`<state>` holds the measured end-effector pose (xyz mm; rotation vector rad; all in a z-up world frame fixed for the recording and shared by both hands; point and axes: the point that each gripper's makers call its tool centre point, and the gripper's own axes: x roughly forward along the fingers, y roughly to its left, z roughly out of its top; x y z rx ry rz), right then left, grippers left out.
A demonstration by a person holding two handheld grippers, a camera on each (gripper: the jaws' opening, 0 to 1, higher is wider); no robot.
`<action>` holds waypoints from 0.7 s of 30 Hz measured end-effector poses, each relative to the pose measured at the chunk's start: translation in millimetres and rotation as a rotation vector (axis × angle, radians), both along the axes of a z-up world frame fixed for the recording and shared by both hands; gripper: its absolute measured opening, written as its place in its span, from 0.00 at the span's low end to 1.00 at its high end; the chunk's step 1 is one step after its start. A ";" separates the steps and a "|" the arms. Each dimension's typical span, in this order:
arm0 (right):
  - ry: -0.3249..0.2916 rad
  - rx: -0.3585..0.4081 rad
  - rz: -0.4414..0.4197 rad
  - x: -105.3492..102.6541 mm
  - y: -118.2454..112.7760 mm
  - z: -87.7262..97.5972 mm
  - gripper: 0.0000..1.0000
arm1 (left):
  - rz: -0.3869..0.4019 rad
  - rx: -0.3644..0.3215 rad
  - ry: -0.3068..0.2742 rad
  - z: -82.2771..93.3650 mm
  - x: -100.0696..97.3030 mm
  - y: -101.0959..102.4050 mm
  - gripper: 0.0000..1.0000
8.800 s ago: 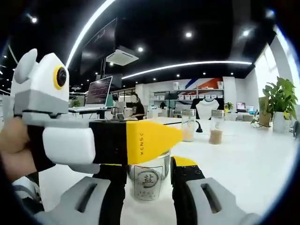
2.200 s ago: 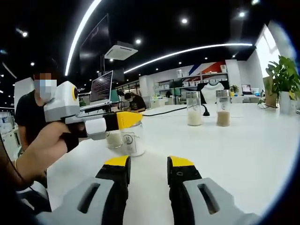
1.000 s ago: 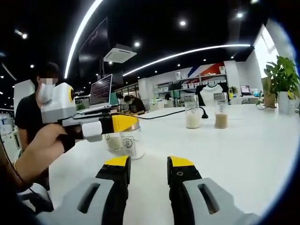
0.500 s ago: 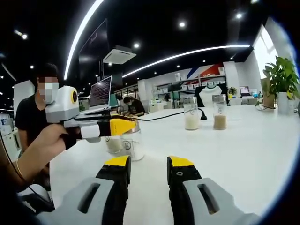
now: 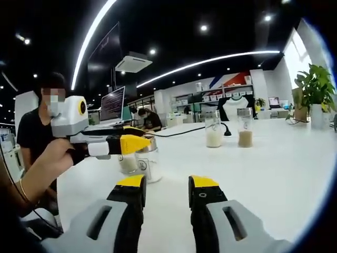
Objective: Rotate the seasoning bottle until the label or dispensing opening points toward the visible target arrow and the bottle remains upright within the marked orientation range
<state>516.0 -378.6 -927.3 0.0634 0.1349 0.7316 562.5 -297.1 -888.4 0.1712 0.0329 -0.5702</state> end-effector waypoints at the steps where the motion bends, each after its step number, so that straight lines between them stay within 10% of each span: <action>1: -0.007 -0.003 0.003 -0.8 -0.9 3.7 0.30 | 0.000 -0.005 -0.009 2.9 -1.0 0.5 0.37; 12: -0.060 -0.051 0.007 0.6 -18.8 25.6 0.38 | -0.013 -0.137 -0.069 41.7 -16.0 10.8 0.56; 21: -0.064 -0.053 0.010 3.6 -27.7 28.8 0.52 | 0.043 -0.122 -0.053 37.4 -18.1 30.6 0.76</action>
